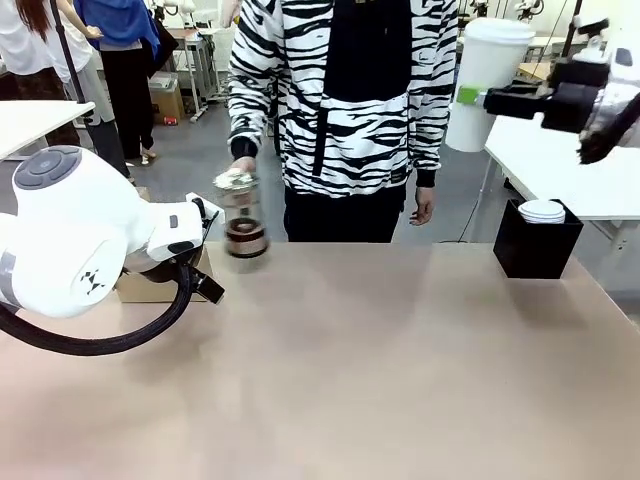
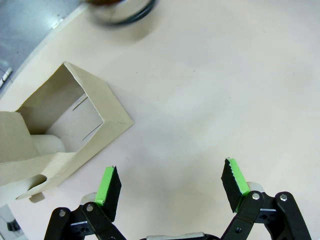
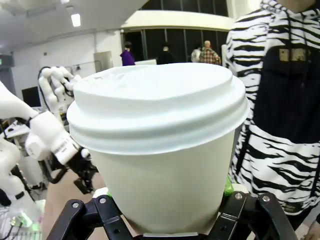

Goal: Pour a drink into a cup and package it in a carrier.
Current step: When a person places the Paper Cup Lid on the 600 ml Paper Cup , lift the 600 ml Paper Cup, then position the Cup Carrier in the center of the table.

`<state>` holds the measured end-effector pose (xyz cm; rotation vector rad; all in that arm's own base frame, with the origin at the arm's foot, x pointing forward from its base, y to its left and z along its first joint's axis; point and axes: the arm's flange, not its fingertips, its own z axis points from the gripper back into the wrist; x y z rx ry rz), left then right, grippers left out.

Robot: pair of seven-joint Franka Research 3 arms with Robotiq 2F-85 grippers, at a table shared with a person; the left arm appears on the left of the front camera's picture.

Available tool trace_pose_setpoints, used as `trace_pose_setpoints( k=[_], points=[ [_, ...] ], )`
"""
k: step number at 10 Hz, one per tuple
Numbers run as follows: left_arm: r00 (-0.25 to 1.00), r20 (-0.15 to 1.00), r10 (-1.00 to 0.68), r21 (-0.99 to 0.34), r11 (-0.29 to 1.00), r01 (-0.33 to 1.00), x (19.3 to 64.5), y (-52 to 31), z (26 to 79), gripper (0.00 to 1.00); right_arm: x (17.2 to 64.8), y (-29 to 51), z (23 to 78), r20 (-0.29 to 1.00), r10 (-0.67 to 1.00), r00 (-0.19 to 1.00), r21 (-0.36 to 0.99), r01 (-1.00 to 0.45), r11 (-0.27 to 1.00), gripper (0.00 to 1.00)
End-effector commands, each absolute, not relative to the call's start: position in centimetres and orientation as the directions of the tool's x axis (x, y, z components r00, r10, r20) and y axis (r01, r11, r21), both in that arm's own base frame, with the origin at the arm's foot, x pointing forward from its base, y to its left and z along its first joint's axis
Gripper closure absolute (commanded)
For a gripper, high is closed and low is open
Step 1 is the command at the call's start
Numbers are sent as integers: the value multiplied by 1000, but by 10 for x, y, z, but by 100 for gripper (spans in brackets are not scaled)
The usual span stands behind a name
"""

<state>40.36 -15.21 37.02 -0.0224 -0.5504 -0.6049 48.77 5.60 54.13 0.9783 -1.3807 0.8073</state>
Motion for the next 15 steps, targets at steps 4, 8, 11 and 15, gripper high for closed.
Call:
trace_pose_setpoints(
  k=[4,8,11,15],
  points=[
    [684,498,-532,135,827,545,403,-152,370,0,488,56,541,995,-88,54,86,-910,405,19],
    [684,498,-532,135,827,545,403,-152,370,0,488,56,541,995,-88,54,86,-910,405,19],
    [684,498,-532,135,827,545,403,-152,370,0,488,56,541,995,-88,54,86,-910,405,19],
    [729,458,-509,137,850,508,402,-147,430,0,488,56,541,995,-88,54,86,-910,405,19]
  ],
)
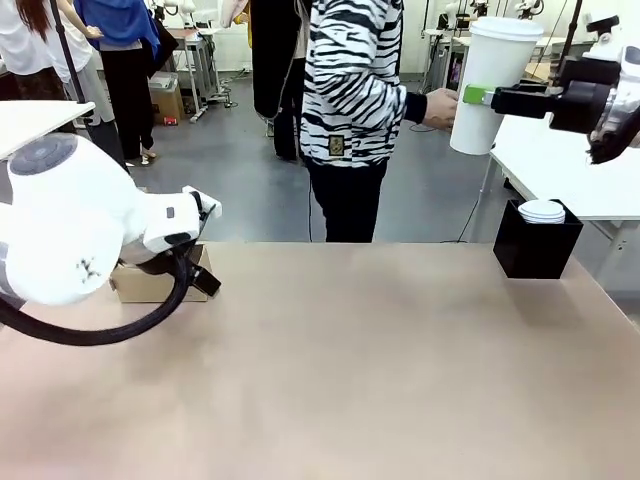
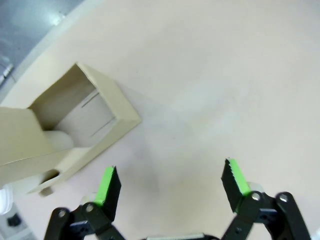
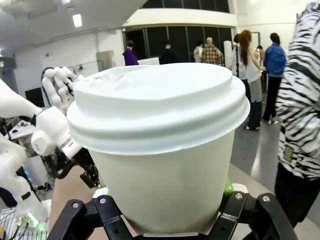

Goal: Pour a drink into a cup and package it in a carrier.
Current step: Position the Cup Carrier in the center of the table.

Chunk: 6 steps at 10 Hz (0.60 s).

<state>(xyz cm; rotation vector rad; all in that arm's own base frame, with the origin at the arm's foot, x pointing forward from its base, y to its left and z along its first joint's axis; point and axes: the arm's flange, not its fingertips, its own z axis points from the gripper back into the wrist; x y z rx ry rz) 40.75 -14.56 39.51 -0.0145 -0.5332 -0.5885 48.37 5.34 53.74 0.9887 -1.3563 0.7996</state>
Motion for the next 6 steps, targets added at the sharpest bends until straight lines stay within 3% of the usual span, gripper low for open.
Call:
trace_pose_setpoints(
  k=[1,4,6],
  points=[
    [745,445,-497,134,859,493,403,-147,457,0,488,56,541,995,-88,54,86,-910,405,19],
    [844,348,-408,134,913,386,438,-133,531,0,488,56,541,995,-88,54,86,-910,405,19],
    [901,301,-313,141,949,282,472,-117,547,0,488,56,541,995,-88,54,86,-910,405,19]
  ],
)
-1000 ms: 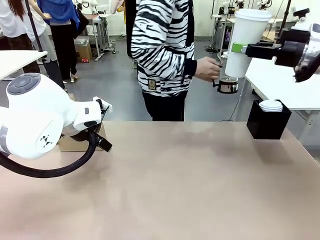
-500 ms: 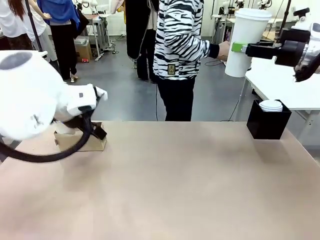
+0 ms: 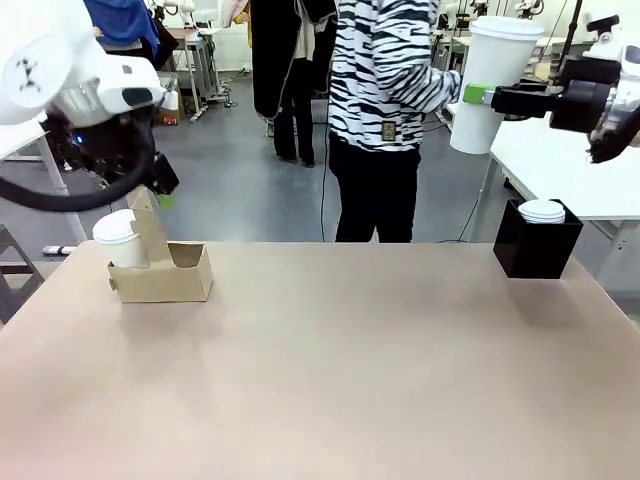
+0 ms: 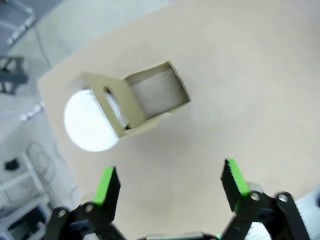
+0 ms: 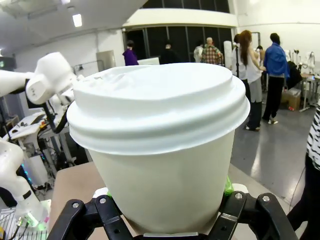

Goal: Pour a drink into a cup and package it in a carrier.
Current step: Position the Cup Carrier in the center of the table.

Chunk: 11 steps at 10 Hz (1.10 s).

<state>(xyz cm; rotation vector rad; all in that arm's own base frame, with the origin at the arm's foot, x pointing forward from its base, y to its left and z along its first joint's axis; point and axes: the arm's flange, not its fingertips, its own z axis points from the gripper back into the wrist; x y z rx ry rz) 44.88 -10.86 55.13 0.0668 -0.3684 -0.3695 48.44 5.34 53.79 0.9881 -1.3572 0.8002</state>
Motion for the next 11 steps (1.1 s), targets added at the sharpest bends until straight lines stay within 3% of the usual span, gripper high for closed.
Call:
trace_pose_setpoints(
  k=[1,7,10,11],
  points=[
    [925,290,-246,152,966,209,493,-108,543,0,488,56,541,995,-88,54,86,-910,405,19],
    [949,280,-146,60,989,134,546,-81,509,0,488,56,541,995,-88,54,86,-910,405,19],
    [955,268,-130,85,990,111,546,-76,507,86,488,56,541,995,-88,54,86,-910,405,19],
    [957,265,-119,92,991,98,546,-77,505,100,488,56,541,995,-88,54,86,-910,405,19]
  ],
)
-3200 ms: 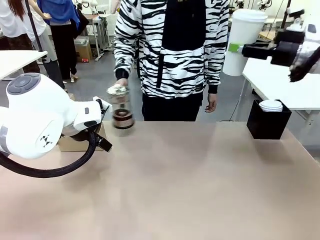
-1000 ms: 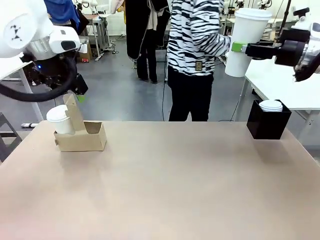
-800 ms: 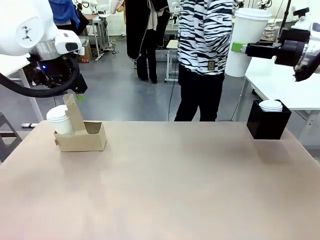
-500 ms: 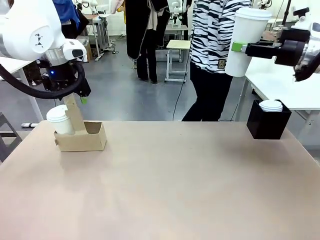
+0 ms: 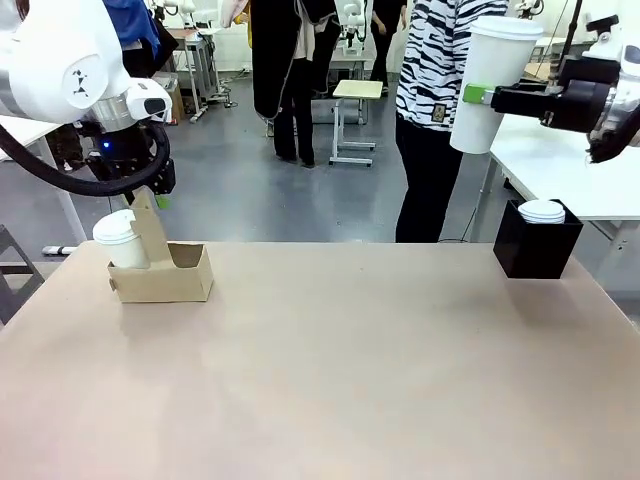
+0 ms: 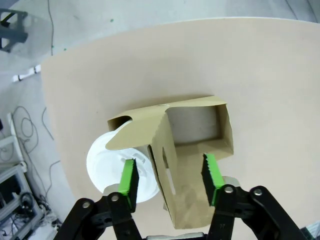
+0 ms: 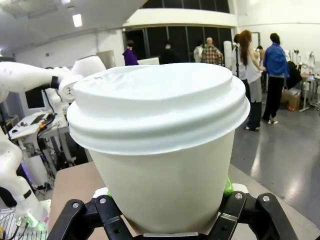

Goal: Pour a drink into a cup and package it in a carrier.
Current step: Position the Cup Carrier in the center of the table.

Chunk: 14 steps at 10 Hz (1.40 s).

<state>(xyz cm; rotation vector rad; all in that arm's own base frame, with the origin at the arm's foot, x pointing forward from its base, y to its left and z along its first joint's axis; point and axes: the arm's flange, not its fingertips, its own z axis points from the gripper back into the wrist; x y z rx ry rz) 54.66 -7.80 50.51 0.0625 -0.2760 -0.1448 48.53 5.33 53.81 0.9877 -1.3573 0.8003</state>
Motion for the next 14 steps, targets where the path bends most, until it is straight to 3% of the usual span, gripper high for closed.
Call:
trace_pose_setpoints(
  k=[1,3,7,8,9,11,14],
  points=[
    [959,259,-113,93,991,92,547,-76,503,100,488,56,541,995,-88,54,86,-910,405,19],
    [958,267,-104,96,992,81,547,-76,503,97,488,56,541,995,-88,54,86,-910,405,19],
    [963,252,-94,106,992,69,545,-75,501,100,488,56,541,995,-88,54,86,-910,405,19],
    [967,252,-46,121,993,16,546,-75,502,100,488,56,541,995,-88,54,86,-910,405,19],
    [959,260,-116,79,992,99,547,-77,502,100,488,56,541,995,-88,54,86,-910,405,19],
    [959,260,-116,79,992,99,547,-77,502,100,488,56,541,995,-88,54,86,-910,405,19],
    [970,243,-4,86,996,-18,535,-99,534,98,488,56,541,995,-88,54,86,-910,405,19]
  ],
)
